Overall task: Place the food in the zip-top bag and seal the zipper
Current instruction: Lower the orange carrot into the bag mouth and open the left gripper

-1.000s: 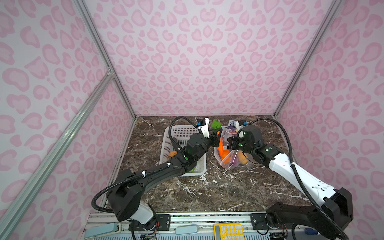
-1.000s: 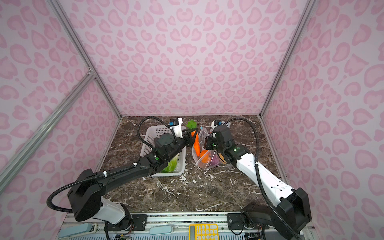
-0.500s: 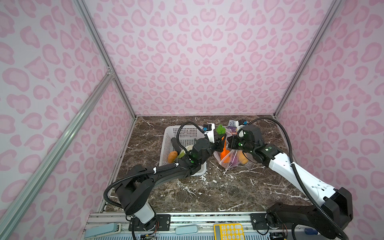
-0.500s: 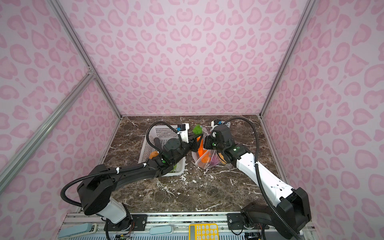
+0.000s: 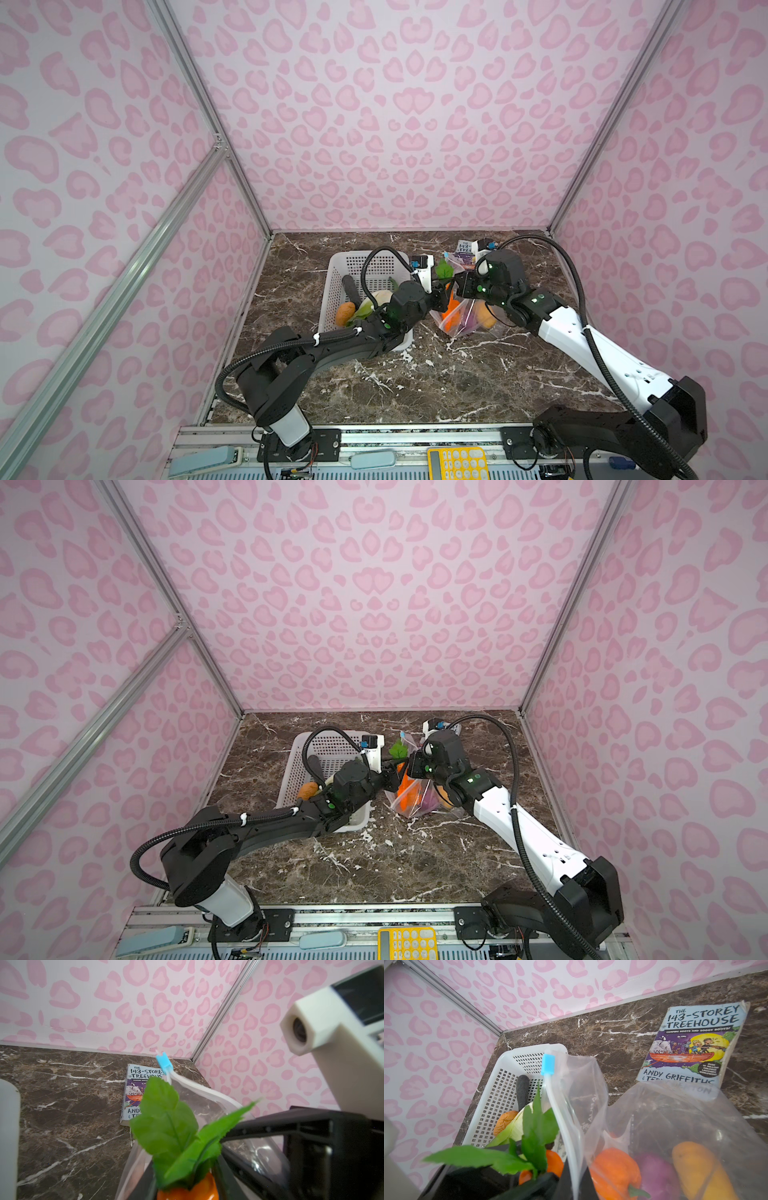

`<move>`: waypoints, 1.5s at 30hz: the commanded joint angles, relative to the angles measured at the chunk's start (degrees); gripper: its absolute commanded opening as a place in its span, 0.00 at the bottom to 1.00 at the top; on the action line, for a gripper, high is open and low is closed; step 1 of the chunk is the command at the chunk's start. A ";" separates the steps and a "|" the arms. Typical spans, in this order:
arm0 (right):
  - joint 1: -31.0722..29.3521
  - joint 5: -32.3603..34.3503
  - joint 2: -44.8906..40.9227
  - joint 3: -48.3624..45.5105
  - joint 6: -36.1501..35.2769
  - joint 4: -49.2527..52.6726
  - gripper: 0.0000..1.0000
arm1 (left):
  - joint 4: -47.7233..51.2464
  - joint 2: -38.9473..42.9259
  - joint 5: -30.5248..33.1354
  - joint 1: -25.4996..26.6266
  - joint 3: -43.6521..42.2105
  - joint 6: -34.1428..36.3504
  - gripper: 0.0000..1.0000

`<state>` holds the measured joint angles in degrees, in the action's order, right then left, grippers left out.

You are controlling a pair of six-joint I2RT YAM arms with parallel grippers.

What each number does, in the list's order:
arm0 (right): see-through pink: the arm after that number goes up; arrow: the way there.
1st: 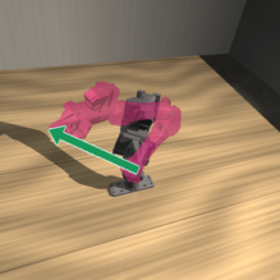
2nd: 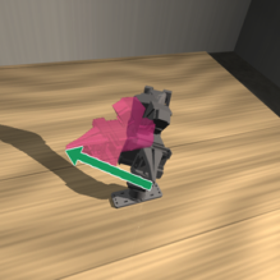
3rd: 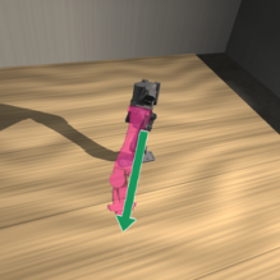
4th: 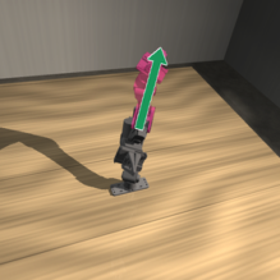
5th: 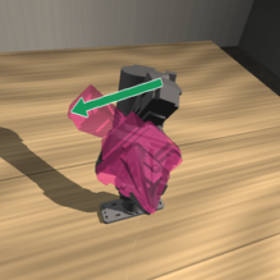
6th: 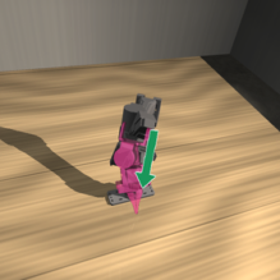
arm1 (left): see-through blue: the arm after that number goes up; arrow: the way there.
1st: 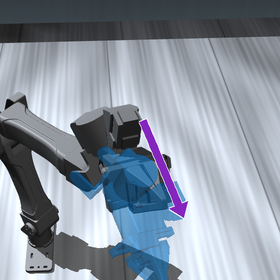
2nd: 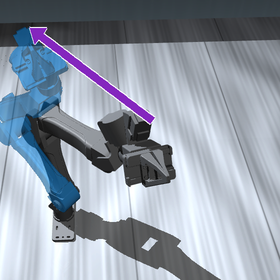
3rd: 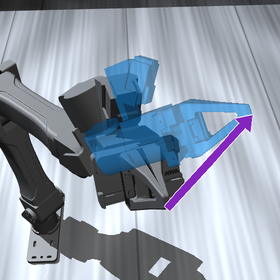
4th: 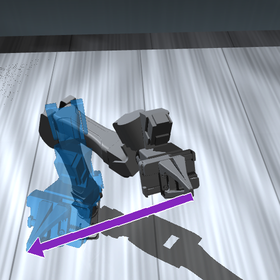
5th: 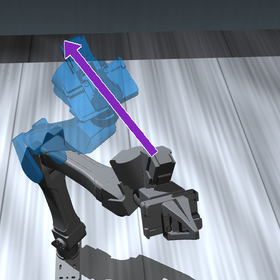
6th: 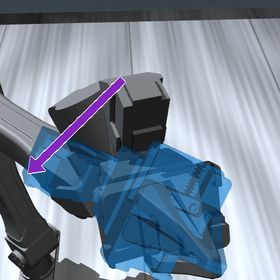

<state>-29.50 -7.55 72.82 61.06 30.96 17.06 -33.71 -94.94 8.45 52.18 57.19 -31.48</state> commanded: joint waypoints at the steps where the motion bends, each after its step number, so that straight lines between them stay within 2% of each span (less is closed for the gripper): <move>1: -0.08 -0.70 -0.32 -0.81 0.43 -1.79 0.00 | 3.24 -1.45 -1.31 0.02 2.24 -0.64 0.35; 5: -0.04 -0.80 -0.40 -1.03 0.42 -1.77 0.00 | 5.61 -2.10 -1.71 0.02 3.70 -0.99 0.48; 8: -0.04 -0.80 -0.53 -1.12 0.32 -1.77 0.00 | 10.92 -2.27 -2.21 0.02 6.57 -1.02 0.65; 11: -0.04 -0.81 -0.59 -1.29 0.25 -1.68 0.00 | 14.93 -1.52 -3.17 0.02 8.41 -1.25 0.75; 18: 0.00 -0.18 -1.43 -2.13 0.16 -1.77 0.00 | 21.21 4.45 -6.14 -0.98 8.33 -2.09 0.82; 26: 0.03 -0.44 -1.48 -2.43 0.24 -2.25 0.00 | 27.83 12.61 -7.33 -4.84 4.48 -2.61 0.83; 31: 0.03 -0.62 -1.52 -2.43 0.33 -2.32 0.00 | 31.06 14.14 -8.85 -7.31 1.68 -4.59 0.74; 39: 0.05 -0.64 -1.45 -2.57 0.33 -2.29 0.00 | 34.62 16.96 -12.01 -7.90 -2.25 -5.76 0.60; 45: 0.02 -0.80 -1.29 -2.35 0.50 -2.38 0.00 | 36.41 18.28 -13.76 -7.89 -3.84 -6.31 0.56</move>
<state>-29.47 -7.99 71.31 58.70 31.07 15.79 1.61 -76.93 -3.84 44.31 53.76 -37.08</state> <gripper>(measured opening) 0.049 0.563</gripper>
